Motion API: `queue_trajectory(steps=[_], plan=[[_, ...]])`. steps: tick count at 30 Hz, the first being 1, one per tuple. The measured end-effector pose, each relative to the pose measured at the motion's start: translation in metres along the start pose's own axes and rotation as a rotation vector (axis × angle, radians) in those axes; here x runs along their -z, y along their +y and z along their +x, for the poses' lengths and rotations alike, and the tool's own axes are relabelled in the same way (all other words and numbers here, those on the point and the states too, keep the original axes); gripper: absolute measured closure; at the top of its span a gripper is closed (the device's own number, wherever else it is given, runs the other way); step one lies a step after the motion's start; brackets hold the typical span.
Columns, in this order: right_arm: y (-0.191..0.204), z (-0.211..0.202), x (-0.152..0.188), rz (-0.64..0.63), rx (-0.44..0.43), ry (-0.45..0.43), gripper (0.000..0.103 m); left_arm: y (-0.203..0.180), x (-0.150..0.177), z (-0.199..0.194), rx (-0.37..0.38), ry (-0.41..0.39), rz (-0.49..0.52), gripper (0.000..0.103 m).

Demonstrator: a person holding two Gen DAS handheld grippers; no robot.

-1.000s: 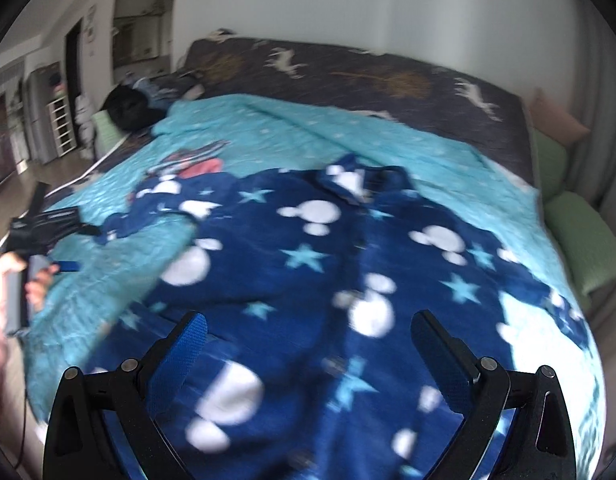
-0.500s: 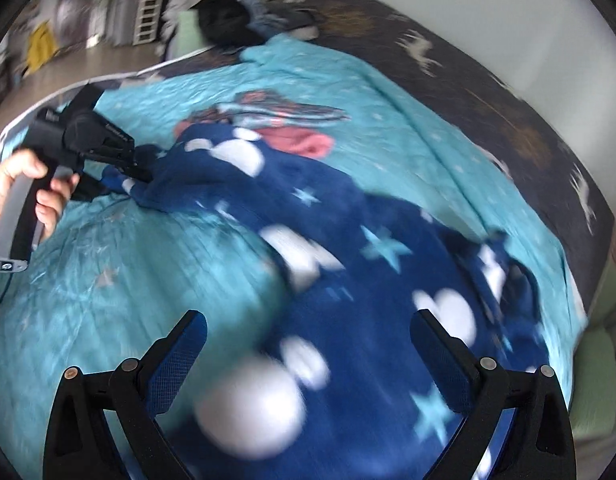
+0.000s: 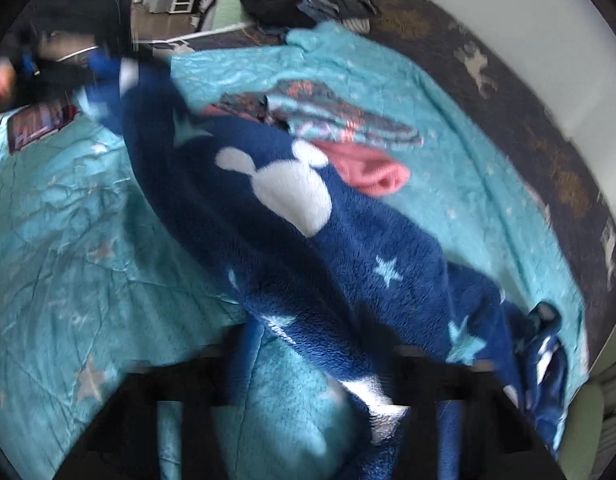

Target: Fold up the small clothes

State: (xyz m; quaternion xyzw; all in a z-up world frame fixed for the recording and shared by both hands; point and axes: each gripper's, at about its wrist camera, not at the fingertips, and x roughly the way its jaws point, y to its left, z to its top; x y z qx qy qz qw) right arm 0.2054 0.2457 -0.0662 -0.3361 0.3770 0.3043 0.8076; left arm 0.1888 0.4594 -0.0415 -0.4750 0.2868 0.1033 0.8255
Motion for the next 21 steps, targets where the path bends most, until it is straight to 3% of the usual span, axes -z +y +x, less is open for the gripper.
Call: queue_trajectory(steps=[5,6,8,9,10,14,21], plan=[[-0.055,-0.016,0.006,0.286,-0.213,-0.044,0.091,-0.082,-0.006,-0.017,0.052,-0.041,0.175,0.093],[-0.066,-0.02,0.009,0.335,-0.248,-0.046,0.085,-0.097,-0.004,-0.019,0.059,-0.048,0.21,0.093],[-0.091,-0.03,0.023,0.439,-0.302,-0.021,0.06,-0.143,0.003,-0.021,0.083,-0.057,0.314,0.093],[-0.101,-0.036,0.03,0.468,-0.324,-0.024,0.041,-0.161,0.01,-0.022,0.093,-0.057,0.358,0.093],[-0.112,-0.046,0.039,0.495,-0.332,-0.047,0.035,-0.19,0.022,-0.02,0.113,-0.052,0.429,0.093],[-0.17,-0.088,0.105,0.648,-0.286,-0.101,0.033,-0.264,0.076,-0.01,0.177,0.003,0.623,0.093],[-0.285,-0.111,0.265,1.056,-0.147,-0.03,0.029,-0.344,0.206,0.046,0.298,0.21,0.84,0.093]])
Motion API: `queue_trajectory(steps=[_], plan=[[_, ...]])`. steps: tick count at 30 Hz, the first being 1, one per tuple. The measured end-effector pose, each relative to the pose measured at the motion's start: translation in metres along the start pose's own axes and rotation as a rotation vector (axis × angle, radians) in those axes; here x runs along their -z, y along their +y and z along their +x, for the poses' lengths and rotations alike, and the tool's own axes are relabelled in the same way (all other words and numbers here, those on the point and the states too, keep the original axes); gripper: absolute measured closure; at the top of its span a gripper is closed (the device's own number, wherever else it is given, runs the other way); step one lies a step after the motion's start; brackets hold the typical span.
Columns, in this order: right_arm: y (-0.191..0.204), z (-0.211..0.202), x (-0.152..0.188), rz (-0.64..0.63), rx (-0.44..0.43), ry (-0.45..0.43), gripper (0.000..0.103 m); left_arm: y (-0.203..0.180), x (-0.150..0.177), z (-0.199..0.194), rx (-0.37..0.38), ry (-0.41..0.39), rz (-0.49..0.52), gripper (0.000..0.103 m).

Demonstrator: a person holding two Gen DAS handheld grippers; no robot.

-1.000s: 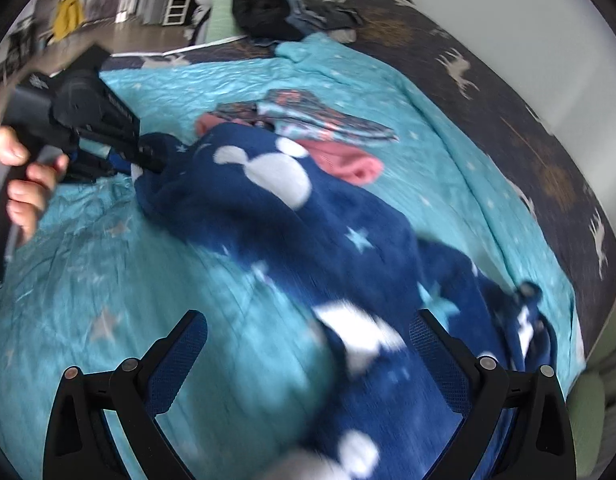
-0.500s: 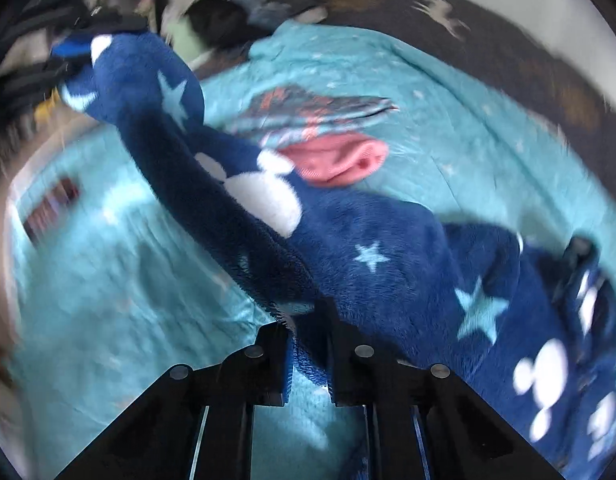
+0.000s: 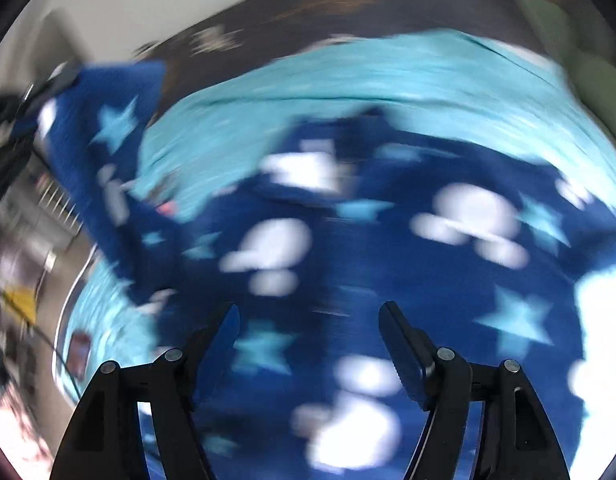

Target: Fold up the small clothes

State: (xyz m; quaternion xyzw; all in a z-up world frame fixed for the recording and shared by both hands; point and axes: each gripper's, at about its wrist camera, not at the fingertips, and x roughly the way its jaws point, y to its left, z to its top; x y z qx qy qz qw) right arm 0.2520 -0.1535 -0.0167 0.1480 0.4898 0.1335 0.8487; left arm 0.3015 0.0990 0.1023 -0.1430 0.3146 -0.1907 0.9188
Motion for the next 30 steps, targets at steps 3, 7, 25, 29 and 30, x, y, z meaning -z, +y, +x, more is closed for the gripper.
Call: queue_trajectory(steps=[3,7,25,29,30], plan=[[-0.06,-0.01,0.003,0.144,0.001,0.028,0.029,-0.039,0.036,0.055,0.068,0.126,0.04,0.093],[-0.1,-0.018,0.013,0.197,0.025,0.037,0.029,-0.078,0.094,0.111,0.116,0.303,0.123,0.076],[-0.101,0.019,-0.006,0.172,-0.211,0.107,0.029,0.051,0.132,-0.035,-0.308,0.12,0.078,0.027],[-0.095,0.036,-0.013,0.207,-0.247,0.139,0.022,0.084,0.159,-0.03,-0.461,0.2,0.088,0.027],[-0.093,0.04,-0.017,0.215,-0.246,0.138,0.021,0.087,0.163,-0.029,-0.473,0.212,0.097,0.027]])
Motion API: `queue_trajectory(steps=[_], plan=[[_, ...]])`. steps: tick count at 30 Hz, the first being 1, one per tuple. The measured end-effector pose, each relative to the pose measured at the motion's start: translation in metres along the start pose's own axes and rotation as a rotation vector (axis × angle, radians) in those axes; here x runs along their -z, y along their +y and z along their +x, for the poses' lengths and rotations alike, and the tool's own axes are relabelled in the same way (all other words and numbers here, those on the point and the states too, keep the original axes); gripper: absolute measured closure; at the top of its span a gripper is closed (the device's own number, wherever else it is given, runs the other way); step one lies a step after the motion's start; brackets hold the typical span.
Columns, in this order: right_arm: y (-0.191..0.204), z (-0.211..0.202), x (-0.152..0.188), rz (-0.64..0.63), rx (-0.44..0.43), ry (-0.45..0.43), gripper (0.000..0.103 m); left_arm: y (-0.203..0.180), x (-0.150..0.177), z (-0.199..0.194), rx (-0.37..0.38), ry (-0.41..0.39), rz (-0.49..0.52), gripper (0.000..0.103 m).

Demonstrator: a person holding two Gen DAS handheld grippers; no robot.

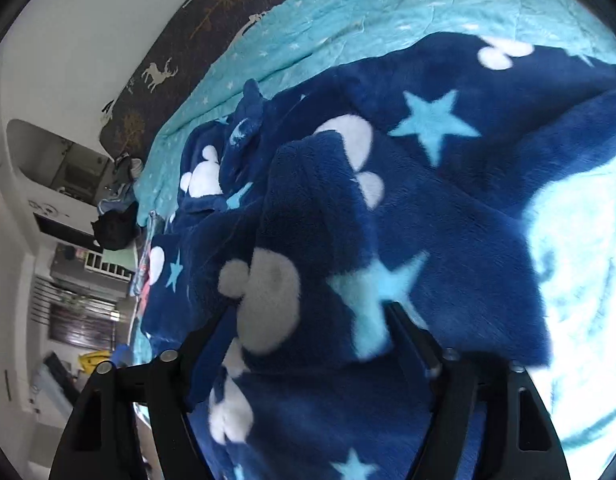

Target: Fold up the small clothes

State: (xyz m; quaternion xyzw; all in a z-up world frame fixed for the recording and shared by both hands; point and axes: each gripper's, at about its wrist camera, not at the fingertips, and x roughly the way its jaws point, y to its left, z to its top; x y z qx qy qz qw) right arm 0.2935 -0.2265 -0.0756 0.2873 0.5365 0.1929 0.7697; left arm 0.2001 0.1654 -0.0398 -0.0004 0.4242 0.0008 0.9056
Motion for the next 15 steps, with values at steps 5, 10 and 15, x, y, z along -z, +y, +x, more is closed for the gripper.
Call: queue_trajectory(steps=[5,10,15], plan=[[0.02,0.008,-0.017,-0.009,0.034,-0.034,0.077,-0.01,-0.008,0.027,-0.063,0.042,0.044,0.027],[0.046,-0.035,-0.023,-0.09,0.094,-0.217,0.086,0.008,-0.021,0.048,-0.171,0.107,-0.046,0.027],[0.013,-0.051,-0.026,-0.063,0.131,-0.225,0.084,0.012,-0.012,0.05,-0.151,0.106,-0.074,0.026]])
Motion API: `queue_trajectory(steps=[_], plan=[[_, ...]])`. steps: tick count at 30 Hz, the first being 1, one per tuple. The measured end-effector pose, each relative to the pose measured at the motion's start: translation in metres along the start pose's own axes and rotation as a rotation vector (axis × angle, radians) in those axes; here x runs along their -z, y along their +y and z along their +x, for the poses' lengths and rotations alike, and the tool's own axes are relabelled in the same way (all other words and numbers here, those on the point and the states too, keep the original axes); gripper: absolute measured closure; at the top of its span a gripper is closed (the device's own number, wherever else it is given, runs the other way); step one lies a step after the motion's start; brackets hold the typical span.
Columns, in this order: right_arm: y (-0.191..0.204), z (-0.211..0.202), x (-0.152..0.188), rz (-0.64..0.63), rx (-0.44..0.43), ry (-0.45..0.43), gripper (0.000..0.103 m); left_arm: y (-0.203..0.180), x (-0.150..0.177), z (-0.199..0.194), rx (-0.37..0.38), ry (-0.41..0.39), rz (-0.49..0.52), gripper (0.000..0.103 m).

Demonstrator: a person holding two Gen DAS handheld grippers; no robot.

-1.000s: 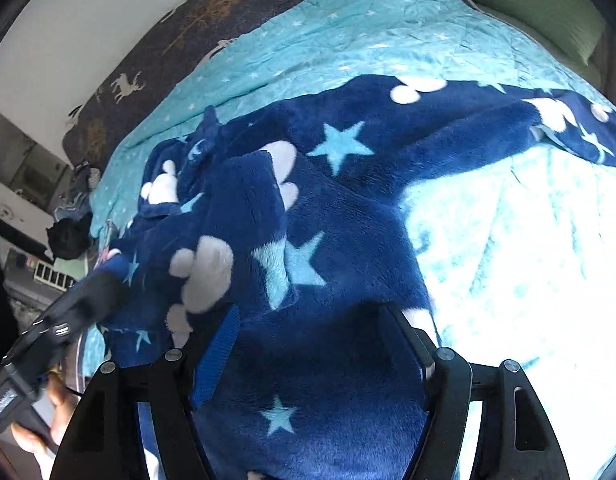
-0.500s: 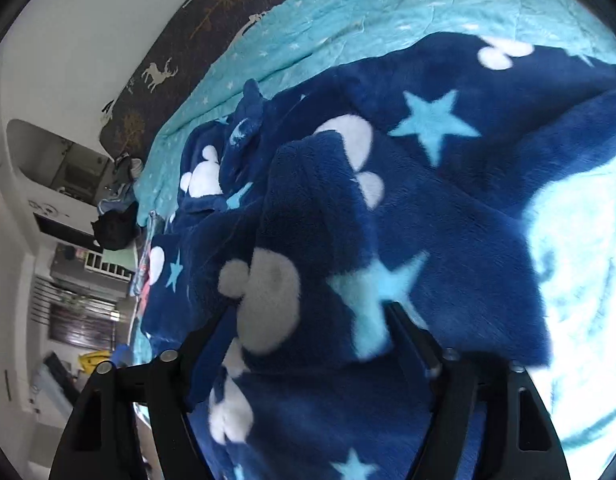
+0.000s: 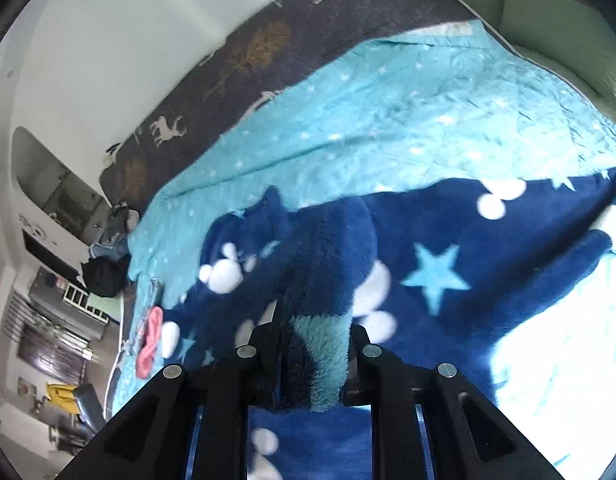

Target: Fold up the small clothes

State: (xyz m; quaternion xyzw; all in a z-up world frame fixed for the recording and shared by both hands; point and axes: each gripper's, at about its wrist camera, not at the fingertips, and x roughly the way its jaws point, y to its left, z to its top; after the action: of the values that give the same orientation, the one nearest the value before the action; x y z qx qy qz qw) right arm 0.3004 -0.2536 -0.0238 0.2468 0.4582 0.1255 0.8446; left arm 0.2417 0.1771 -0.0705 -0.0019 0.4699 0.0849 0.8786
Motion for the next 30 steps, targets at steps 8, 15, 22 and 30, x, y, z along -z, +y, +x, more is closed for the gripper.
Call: queue_trajectory(steps=[8,15,22,30], plan=[[-0.06,-0.005,0.025,0.105,0.044,0.041,0.073,0.0,0.007,-0.01,-0.015,-0.01,0.019,0.026],[-0.134,-0.058,0.019,0.26,0.106,-0.055,0.047,-0.012,0.004,-0.06,0.012,-0.116,0.063,0.026],[-0.231,-0.078,0.037,0.619,-0.006,-0.166,0.047,-0.046,-0.009,-0.096,0.166,-0.177,0.105,0.025],[-0.301,-0.097,0.033,0.791,-0.007,-0.279,0.046,-0.102,-0.018,-0.078,0.214,-0.138,0.16,0.025]])
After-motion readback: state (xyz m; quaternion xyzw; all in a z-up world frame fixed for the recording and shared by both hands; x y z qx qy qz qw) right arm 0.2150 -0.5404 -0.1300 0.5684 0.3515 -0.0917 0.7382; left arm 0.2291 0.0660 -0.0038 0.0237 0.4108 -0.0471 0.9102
